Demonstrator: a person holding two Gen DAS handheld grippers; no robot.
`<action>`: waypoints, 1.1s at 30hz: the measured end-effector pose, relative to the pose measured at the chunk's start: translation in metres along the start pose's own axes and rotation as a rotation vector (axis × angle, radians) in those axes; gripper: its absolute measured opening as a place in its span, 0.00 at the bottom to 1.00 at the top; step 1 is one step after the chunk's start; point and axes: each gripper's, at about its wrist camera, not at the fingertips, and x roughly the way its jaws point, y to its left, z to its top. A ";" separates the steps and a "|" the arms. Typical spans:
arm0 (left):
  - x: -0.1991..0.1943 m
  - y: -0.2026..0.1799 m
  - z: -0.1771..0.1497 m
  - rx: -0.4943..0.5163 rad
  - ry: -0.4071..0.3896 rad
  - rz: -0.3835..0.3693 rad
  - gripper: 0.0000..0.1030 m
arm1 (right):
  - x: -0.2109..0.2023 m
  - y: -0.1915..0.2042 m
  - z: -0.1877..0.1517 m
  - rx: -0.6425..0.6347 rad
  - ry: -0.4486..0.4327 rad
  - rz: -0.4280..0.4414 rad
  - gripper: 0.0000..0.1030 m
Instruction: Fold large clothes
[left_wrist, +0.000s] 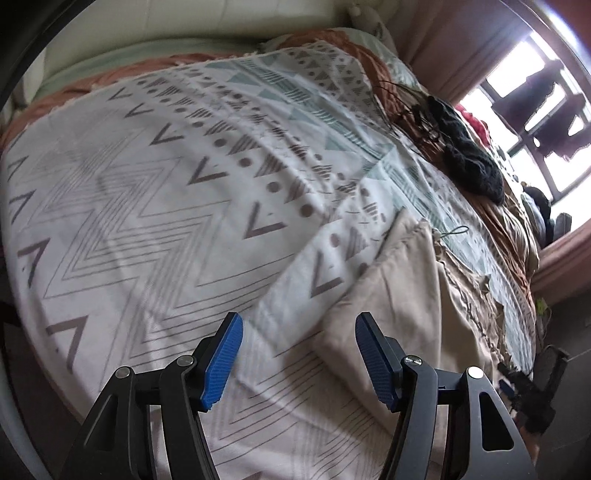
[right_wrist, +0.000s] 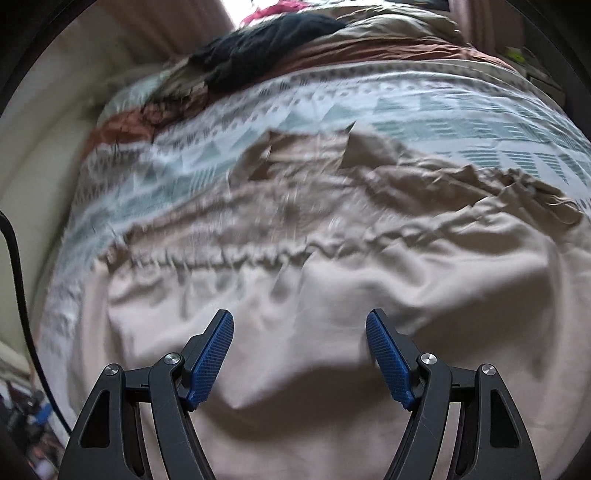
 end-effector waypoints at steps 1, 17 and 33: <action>-0.001 0.004 -0.001 -0.007 0.002 -0.002 0.63 | 0.006 0.001 -0.003 -0.009 0.011 -0.022 0.72; 0.048 -0.021 -0.012 0.021 0.084 -0.036 0.63 | 0.026 -0.037 0.015 0.102 -0.025 0.047 0.01; 0.062 -0.017 -0.017 0.004 0.107 -0.041 0.53 | 0.021 -0.043 0.033 0.154 -0.010 0.119 0.49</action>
